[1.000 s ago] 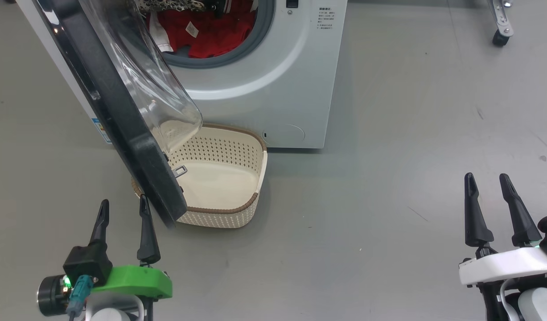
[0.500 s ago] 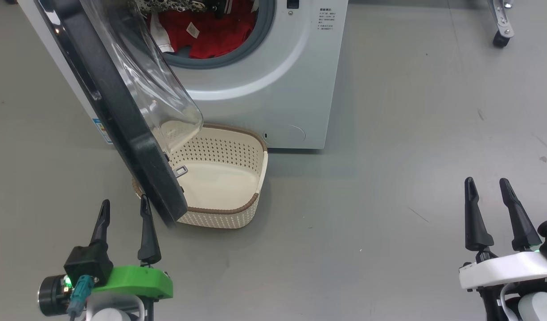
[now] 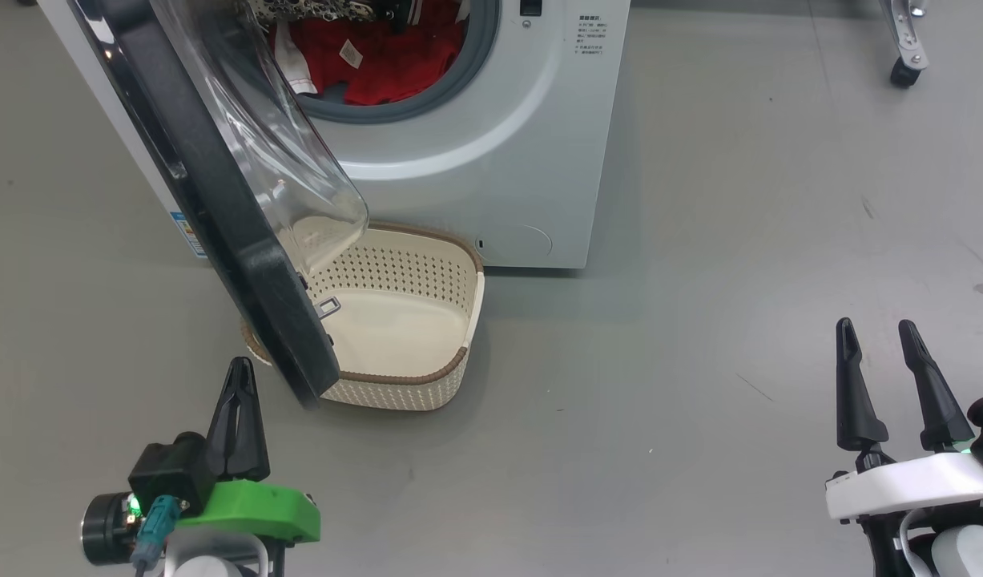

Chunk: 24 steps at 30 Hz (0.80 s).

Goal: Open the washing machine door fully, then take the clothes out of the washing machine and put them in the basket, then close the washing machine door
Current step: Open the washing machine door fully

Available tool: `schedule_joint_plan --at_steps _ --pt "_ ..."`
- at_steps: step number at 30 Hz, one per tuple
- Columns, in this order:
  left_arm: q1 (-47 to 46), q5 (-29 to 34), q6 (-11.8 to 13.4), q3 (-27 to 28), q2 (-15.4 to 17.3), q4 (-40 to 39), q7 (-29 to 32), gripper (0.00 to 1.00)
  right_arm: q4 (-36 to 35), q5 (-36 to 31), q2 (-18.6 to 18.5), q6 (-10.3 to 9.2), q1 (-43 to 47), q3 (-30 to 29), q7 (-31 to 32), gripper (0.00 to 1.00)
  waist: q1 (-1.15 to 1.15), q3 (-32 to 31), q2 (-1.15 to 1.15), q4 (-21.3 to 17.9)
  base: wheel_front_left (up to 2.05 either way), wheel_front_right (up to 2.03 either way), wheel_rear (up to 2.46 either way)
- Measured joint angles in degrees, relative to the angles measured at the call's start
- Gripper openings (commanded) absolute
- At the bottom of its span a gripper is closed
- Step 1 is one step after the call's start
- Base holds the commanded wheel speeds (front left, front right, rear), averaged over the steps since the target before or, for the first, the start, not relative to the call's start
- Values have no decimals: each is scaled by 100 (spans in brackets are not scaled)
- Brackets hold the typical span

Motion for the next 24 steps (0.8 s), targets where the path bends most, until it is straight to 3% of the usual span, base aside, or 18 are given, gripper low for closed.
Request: schedule_joint_plan --at_steps 12,24 --pt "-11 36 -1 190 1 -199 0 0 24 -53 79 49 2 -18 0 100 0 -45 0 22 0 0 0" --pt "-508 271 -1 339 0 -961 -1 0 78 -116 166 99 4 -18 0 100 0 -132 0 21 0 0 0"
